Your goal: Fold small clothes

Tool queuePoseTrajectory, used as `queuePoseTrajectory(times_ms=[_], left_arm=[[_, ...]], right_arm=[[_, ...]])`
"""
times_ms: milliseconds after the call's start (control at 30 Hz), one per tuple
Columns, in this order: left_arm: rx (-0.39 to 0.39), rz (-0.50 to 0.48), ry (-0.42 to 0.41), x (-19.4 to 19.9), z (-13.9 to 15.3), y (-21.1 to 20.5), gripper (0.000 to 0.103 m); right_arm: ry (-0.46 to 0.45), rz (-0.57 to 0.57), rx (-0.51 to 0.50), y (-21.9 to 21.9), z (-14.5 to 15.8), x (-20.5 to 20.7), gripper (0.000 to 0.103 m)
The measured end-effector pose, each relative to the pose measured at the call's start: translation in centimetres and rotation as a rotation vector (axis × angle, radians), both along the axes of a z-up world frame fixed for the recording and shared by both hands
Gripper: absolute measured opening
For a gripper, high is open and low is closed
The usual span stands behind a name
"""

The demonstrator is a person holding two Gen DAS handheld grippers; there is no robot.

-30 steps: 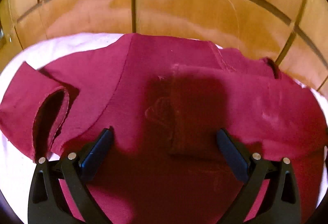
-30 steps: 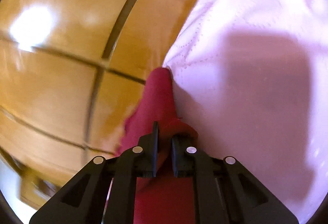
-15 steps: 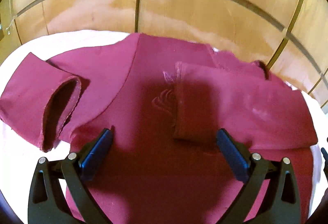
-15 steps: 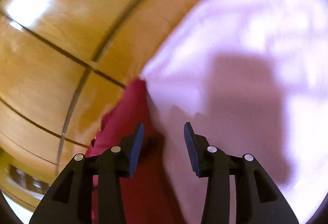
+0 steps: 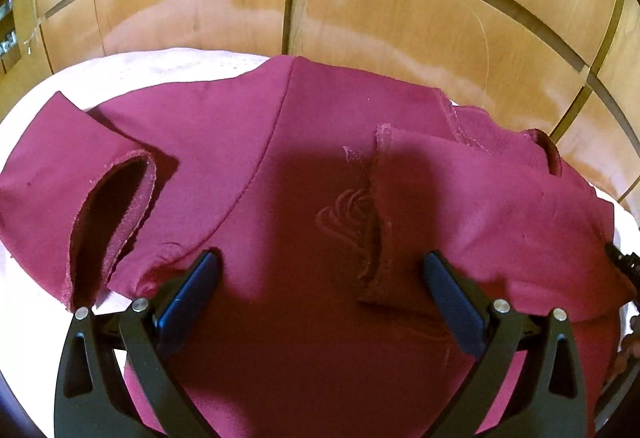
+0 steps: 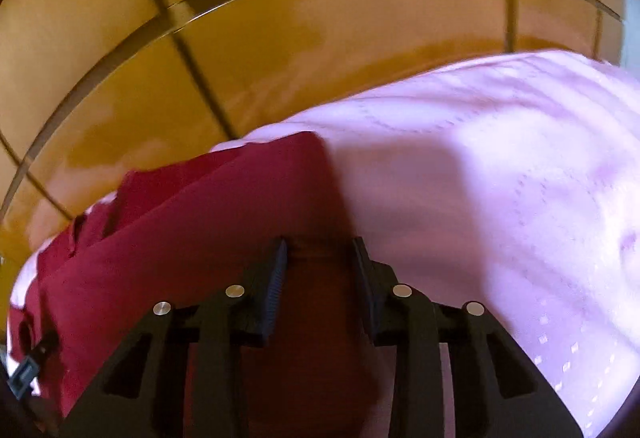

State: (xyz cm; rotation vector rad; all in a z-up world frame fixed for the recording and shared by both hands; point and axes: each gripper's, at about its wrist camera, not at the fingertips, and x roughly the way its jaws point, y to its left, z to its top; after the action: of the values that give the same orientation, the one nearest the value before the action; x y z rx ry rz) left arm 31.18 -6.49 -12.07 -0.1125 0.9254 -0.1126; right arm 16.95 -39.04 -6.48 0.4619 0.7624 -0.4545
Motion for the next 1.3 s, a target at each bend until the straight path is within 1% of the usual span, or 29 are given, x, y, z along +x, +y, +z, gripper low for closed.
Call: queuePoseTrajectory(times_ms=[67, 100, 167, 233, 300, 333, 367, 400, 433, 467, 500, 533, 567, 600, 633, 700, 733, 767, 800, 833, 900, 933, 1033, 1133, 1200, 1267, 1300], left_arm=[[-0.003, -0.002, -0.006, -0.1, 0.0, 0.1, 0.101], [-0.01, -0.003, -0.009, -0.2, 0.1, 0.2, 0.101], [-0.028, -0.014, -0.016, -0.5, 0.5, 0.3, 0.101], [-0.049, -0.037, -0.028, -2.0, 1.1, 1.1, 0.101], [-0.057, -0.045, -0.044, -3.6, 1.7, 2.3, 0.101], [-0.074, -0.046, -0.052, -4.7, 2.0, 3.0, 0.101], [-0.09, -0.041, -0.057, -5.6, 2.3, 3.8, 0.101], [-0.104, -0.021, -0.063, -6.8, 2.6, 5.0, 0.101], [-0.113, 0.002, -0.065, -7.7, 2.7, 6.0, 0.101], [-0.133, 0.037, -0.06, -8.7, 2.7, 7.5, 0.101], [-0.149, 0.057, -0.056, -9.2, 2.6, 8.4, 0.101], [-0.164, 0.084, -0.05, -9.9, 2.3, 9.5, 0.101], [-0.171, 0.109, -0.043, -10.6, 2.1, 10.4, 0.101], [-0.176, 0.138, -0.031, -11.2, 1.7, 11.6, 0.101], [-0.178, 0.156, -0.021, -11.6, 1.4, 12.3, 0.101], [-0.185, 0.188, 0.005, -12.7, 0.9, 13.6, 0.101], [-0.196, 0.197, 0.003, -13.1, 0.9, 14.2, 0.101], [-0.194, 0.206, -0.005, -13.5, 1.1, 14.7, 0.101], [-0.179, 0.212, -0.008, -13.8, 1.2, 15.0, 0.101], [-0.16, 0.218, -0.011, -14.1, 1.2, 15.2, 0.101], [-0.137, 0.227, -0.024, -14.6, 1.3, 16.1, 0.101], [-0.131, 0.233, -0.027, -14.7, 1.3, 16.6, 0.101], [-0.134, 0.275, -0.026, -14.7, 1.3, 18.8, 0.101], [-0.112, 0.335, -0.046, -14.7, 1.2, 21.1, 0.101], [-0.092, 0.338, -0.048, -14.4, 0.7, 21.6, 0.101], [-0.097, 0.321, -0.055, -14.5, 0.4, 21.7, 0.101], [-0.086, 0.308, -0.071, -14.7, 0.2, 21.4, 0.101]], right_arm=[[-0.03, -0.017, 0.045, -0.7, -0.5, -0.4, 0.031], [-0.033, -0.021, 0.041, -0.7, -0.5, -0.4, 0.031], [-0.015, -0.021, -0.007, -0.1, -0.2, -0.2, 0.032], [-0.001, -0.022, -0.042, 0.4, -0.1, 0.3, 0.034], [-0.005, -0.021, -0.045, 0.3, 0.0, 0.3, 0.04], [-0.014, -0.027, -0.051, 0.3, 0.4, 0.0, 0.05], [-0.025, -0.03, -0.074, 0.7, 1.1, -0.4, 0.054], [-0.038, -0.025, -0.104, 1.3, 1.8, -0.5, 0.054], [-0.067, -0.001, -0.174, 2.9, 3.2, -1.1, 0.054], [-0.083, 0.029, -0.214, 4.3, 4.0, -1.4, 0.054], [-0.095, 0.064, -0.231, 5.5, 4.7, -1.4, 0.054], [-0.114, 0.125, -0.219, 7.3, 5.5, -1.4, 0.054], [-0.134, 0.179, -0.183, 8.9, 6.1, -1.4, 0.054], [-0.154, 0.242, -0.125, 10.7, 6.6, -1.1, 0.054], [-0.157, 0.283, -0.086, 11.9, 6.7, -0.8, 0.054], [-0.137, 0.395, 0.021, 14.9, 6.3, 0.6, 0.054], [-0.119, 0.46, 0.083, 17.1, 5.8, 1.6, 0.054], [-0.108, 0.504, 0.123, 18.7, 5.5, 2.3, 0.054], [-0.09, 0.565, 0.171, 20.9, 4.9, 3.2, 0.054], [-0.077, 0.597, 0.191, 22.5, 4.5, 3.9, 0.054], [-0.049, 0.679, 0.246, 26.4, 3.7, 5.3, 0.062], [-0.044, 0.694, 0.263, 27.4, 3.5, 5.8, 0.069], [-0.029, 0.726, 0.338, 30.6, 2.9, 8.0, 0.069], [-0.007, 0.721, 0.373, 33.2, 2.4, 9.7, 0.069], [0.011, 0.715, 0.369, 34.9, 2.0, 10.8, 0.069], [0.025, 0.705, 0.36, 35.2, 1.3, 11.4, 0.069], [0.037, 0.698, 0.354, 35.7, 1.0, 11.9, 0.069]])
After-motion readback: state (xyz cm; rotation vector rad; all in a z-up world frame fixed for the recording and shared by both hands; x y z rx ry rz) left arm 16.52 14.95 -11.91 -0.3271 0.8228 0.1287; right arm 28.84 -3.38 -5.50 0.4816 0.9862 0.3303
